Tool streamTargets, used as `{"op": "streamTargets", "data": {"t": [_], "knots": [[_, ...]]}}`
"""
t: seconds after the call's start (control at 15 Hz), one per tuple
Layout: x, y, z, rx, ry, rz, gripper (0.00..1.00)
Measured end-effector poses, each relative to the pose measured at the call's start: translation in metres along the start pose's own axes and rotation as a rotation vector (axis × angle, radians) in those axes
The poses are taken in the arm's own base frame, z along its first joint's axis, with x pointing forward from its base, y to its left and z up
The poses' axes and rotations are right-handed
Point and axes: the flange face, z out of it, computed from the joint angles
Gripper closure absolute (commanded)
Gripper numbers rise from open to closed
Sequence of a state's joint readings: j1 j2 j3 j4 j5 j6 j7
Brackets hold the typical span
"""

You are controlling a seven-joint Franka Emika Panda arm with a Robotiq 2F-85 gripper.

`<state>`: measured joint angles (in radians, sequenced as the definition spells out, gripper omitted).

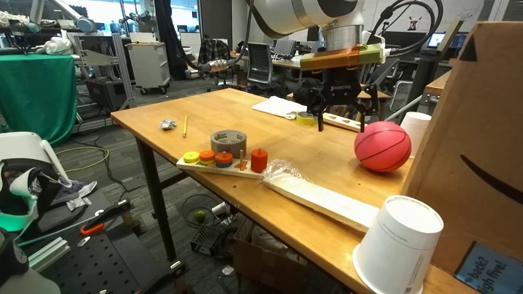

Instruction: Move the basketball to the right.

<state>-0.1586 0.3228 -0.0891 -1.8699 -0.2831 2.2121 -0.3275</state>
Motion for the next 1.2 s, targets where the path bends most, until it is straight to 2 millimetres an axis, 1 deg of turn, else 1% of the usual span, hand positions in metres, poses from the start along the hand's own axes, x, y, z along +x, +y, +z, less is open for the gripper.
{"op": "streamTargets", "data": {"t": [0.2, 0.4, 0.6, 0.87, 1.2], "knots": [[-0.002, 0.001, 0.006, -0.016, -0.016, 0.025, 0.0], [-0.002, -0.002, 0.007, -0.016, -0.019, 0.035, 0.0], [0.004, -0.011, 0.003, -0.031, -0.008, 0.03, 0.0], [0.014, -0.027, -0.005, -0.098, -0.007, 0.013, 0.0], [0.019, -0.038, -0.008, -0.162, -0.013, -0.001, 0.0]]}}
